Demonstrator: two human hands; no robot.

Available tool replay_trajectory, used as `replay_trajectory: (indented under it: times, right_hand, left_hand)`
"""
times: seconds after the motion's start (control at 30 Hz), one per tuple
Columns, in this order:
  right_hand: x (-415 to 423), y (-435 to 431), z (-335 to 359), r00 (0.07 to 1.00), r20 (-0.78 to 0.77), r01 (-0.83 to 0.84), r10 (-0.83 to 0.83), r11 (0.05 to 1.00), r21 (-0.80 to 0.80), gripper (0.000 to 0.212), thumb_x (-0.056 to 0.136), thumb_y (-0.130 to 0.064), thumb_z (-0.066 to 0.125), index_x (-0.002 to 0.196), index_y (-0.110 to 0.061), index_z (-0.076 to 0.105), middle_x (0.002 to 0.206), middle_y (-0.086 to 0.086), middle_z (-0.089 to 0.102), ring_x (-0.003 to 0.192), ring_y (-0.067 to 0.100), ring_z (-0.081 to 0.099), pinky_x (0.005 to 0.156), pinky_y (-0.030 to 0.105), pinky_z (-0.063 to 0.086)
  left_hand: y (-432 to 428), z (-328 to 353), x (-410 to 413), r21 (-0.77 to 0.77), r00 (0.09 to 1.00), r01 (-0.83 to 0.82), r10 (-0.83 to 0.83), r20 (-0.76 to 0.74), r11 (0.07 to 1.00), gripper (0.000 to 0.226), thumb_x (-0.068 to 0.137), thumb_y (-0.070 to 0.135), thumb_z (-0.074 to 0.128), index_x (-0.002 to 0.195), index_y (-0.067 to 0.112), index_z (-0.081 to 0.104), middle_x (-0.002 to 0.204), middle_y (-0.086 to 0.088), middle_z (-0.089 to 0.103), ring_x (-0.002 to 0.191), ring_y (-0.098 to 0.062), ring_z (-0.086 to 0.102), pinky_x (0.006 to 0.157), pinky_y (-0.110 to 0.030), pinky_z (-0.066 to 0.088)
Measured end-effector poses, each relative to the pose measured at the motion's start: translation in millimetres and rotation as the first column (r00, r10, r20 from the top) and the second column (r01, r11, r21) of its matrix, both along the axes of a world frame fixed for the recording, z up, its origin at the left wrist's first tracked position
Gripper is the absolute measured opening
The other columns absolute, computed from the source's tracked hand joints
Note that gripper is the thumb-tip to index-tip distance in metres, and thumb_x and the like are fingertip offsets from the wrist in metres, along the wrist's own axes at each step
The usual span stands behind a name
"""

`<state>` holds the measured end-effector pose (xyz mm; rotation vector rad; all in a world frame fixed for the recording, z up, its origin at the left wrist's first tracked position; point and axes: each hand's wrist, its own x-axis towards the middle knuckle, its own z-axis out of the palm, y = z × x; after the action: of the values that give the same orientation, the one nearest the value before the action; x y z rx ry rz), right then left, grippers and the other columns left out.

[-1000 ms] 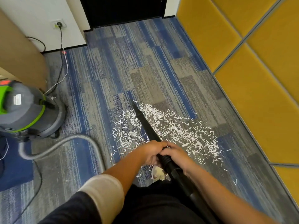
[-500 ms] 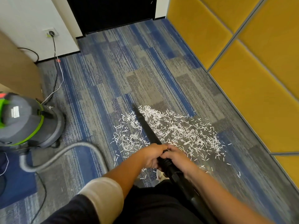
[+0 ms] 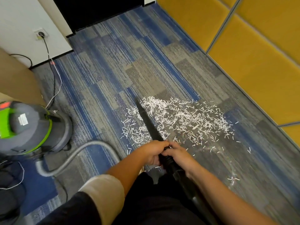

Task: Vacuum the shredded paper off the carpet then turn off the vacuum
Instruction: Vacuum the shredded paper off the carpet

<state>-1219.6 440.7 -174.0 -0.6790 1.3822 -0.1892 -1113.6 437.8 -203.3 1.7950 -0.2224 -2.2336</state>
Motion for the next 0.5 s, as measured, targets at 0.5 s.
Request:
replay_trajectory:
  times: [0.5]
  right_hand:
    - [-51.1, 25.6, -3.0, 0.996, 0.039, -0.084, 0.084, 0.996, 0.000, 0.026, 0.081, 0.007, 0.054, 0.094, -0.014, 0.061, 0.074, 0.010, 0.060, 0.056, 0.019, 0.058, 0.048, 0.024, 0.050]
  left_hand:
    - [31.6, 15.0, -50.6, 0.009, 0.999, -0.018, 0.018, 0.034, 1.000, 0.023, 0.102, 0.022, 0.037, 0.094, 0.012, 0.056, 0.082, -0.012, 0.062, 0.070, -0.024, 0.062, 0.062, -0.036, 0.050]
